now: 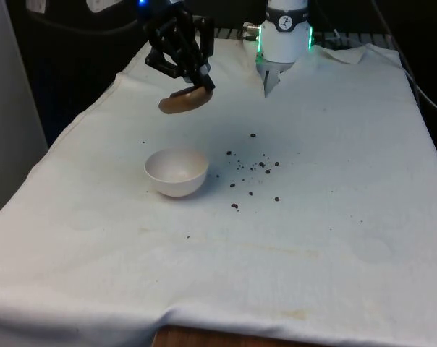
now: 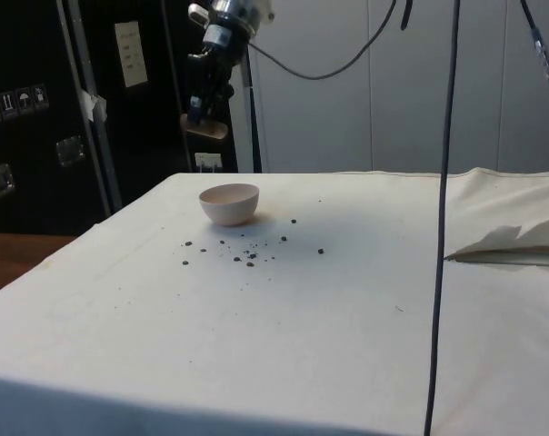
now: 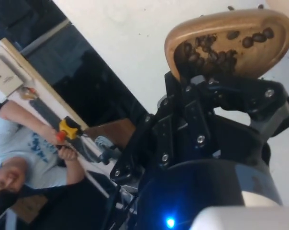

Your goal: Pour the coffee beans from the cup into the bowl.

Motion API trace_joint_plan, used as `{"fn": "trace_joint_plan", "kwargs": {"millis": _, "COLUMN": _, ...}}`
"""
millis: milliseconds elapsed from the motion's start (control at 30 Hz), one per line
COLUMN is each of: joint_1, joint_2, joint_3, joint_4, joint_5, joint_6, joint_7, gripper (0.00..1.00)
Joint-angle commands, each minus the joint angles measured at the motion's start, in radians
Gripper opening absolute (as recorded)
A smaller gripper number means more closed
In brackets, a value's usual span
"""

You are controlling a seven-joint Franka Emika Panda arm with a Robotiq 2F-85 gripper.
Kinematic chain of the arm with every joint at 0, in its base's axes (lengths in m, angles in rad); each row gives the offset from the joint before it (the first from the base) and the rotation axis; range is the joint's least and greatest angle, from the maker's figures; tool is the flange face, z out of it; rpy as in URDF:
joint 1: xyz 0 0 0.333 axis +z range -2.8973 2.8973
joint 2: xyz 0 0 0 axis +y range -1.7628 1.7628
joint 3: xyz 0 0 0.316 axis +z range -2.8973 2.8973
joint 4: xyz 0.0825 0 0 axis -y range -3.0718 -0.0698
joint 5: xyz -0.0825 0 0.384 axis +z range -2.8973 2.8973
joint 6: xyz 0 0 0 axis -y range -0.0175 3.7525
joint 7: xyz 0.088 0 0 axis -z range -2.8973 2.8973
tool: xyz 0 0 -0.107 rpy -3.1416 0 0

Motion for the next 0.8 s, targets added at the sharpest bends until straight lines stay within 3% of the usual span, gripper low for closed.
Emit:
{"fn": "trace_joint_plan", "kwargs": {"millis": 0, "joint_1": -0.009, "joint_2": 0.007, "joint_3": 0.000, "joint_4": 0.008, "joint_5": 0.014, "joint_6": -0.020, "joint_7": -0.005, "gripper": 0.00}}
{"fn": "trace_joint_plan", "kwargs": {"millis": 167, "joint_1": -0.014, "joint_2": 0.024, "joint_3": -0.023, "joint_4": 0.019, "joint_5": 0.058, "joint_6": -0.065, "joint_7": -0.033, "gripper": 0.00}}
{"fn": "trace_joint_plan", "kwargs": {"millis": 200, "joint_1": -0.004, "joint_2": 0.019, "joint_3": -0.029, "joint_4": 0.012, "joint_5": 0.053, "joint_6": -0.052, "joint_7": -0.033, "gripper": 0.00}}
{"fn": "trace_joint_plan", "kwargs": {"millis": 233, "joint_1": -0.015, "joint_2": 0.028, "joint_3": -0.028, "joint_4": 0.022, "joint_5": 0.066, "joint_6": -0.073, "joint_7": -0.037, "gripper": 0.00}}
{"fn": "trace_joint_plan", "kwargs": {"millis": 467, "joint_1": -0.017, "joint_2": 0.055, "joint_3": -0.064, "joint_4": 0.043, "joint_5": 0.125, "joint_6": -0.138, "joint_7": -0.066, "gripper": 0.00}}
{"fn": "trace_joint_plan", "kwargs": {"millis": 500, "joint_1": -0.008, "joint_2": 0.053, "joint_3": -0.071, "joint_4": 0.038, "joint_5": 0.123, "joint_6": -0.129, "joint_7": -0.068, "gripper": 0.00}}
{"fn": "trace_joint_plan", "kwargs": {"millis": 533, "joint_1": -0.017, "joint_2": 0.057, "joint_3": -0.068, "joint_4": 0.046, "joint_5": 0.132, "joint_6": -0.146, "joint_7": -0.068, "gripper": 0.00}}
{"fn": "trace_joint_plan", "kwargs": {"millis": 767, "joint_1": -0.019, "joint_2": 0.077, "joint_3": -0.100, "joint_4": 0.060, "joint_5": 0.186, "joint_6": -0.209, "joint_7": -0.088, "gripper": 0.00}}
